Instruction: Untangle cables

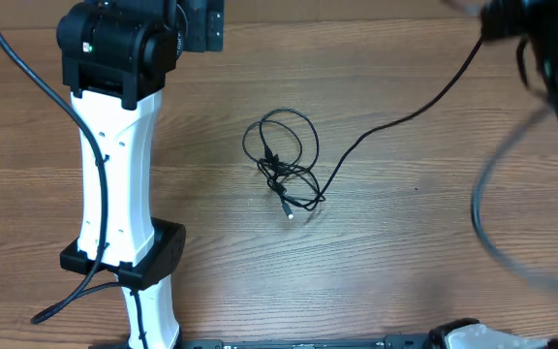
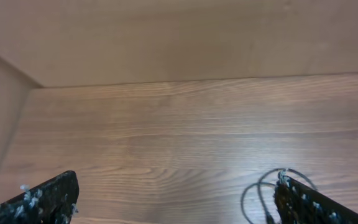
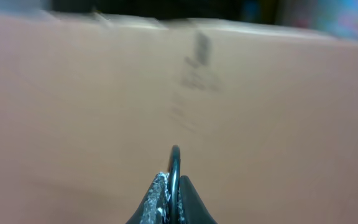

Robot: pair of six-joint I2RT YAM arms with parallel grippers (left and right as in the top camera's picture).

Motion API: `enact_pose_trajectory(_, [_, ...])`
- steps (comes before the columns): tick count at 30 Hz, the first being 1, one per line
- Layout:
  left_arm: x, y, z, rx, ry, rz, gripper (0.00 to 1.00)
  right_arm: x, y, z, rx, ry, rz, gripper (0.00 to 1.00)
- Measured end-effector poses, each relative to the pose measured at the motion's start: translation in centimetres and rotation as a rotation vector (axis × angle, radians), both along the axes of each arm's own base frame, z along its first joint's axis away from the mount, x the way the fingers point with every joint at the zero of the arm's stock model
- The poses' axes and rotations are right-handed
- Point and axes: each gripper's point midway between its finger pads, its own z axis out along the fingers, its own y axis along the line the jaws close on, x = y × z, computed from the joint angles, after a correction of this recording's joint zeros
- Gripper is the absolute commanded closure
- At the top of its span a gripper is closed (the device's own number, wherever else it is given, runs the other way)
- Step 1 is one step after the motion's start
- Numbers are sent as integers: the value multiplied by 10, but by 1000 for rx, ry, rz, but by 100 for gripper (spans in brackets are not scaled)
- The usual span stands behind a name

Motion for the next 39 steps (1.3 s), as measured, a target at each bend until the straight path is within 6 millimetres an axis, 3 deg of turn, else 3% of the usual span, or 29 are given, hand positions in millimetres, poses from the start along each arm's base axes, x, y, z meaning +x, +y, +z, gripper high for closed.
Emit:
enact_pose_trajectory(2, [-1,12,3,8,-4,31,0,26,-26,-14,-21,34,-81,96])
enact_pose_trajectory(5, [-7,28,13,6,-30,66,0,41,-64,-8,-23,-8,-169,97])
enact_pose_trajectory(10, [-30,45,45,-3,-110,94,0,21,-137,19,-32,-105,-353,96])
enact_pose_trajectory(15, [-44,52,61,0,-147,93,0,-6,-218,25,-46,-118,-567,96])
enact_pose_trajectory(18, [-44,55,59,6,-136,101,0,-5,-255,18,-41,-102,-631,96])
enact_pose_trajectory(20, [-44,57,58,7,-134,105,0,8,-275,3,-32,-63,-648,96])
enact_pose_trajectory(23, [-44,58,58,10,-134,105,0,35,-291,-22,-17,-7,-632,96])
enact_pose_trajectory(27, [-44,58,58,12,-133,103,0,56,-287,-21,-19,-42,-581,96])
enact_pose_trajectory(29, [-44,58,58,12,-133,103,0,57,-271,-11,-4,-68,-535,96])
enact_pose_trajectory(33, [-44,58,58,12,-135,103,0,44,-209,37,14,-181,-352,96])
enact_pose_trajectory(37, [-44,58,59,12,-136,103,0,8,-133,89,30,-315,-138,96])
enact_pose_trajectory(39, [-44,60,58,13,-134,108,0,-14,-105,108,37,-367,-60,96])
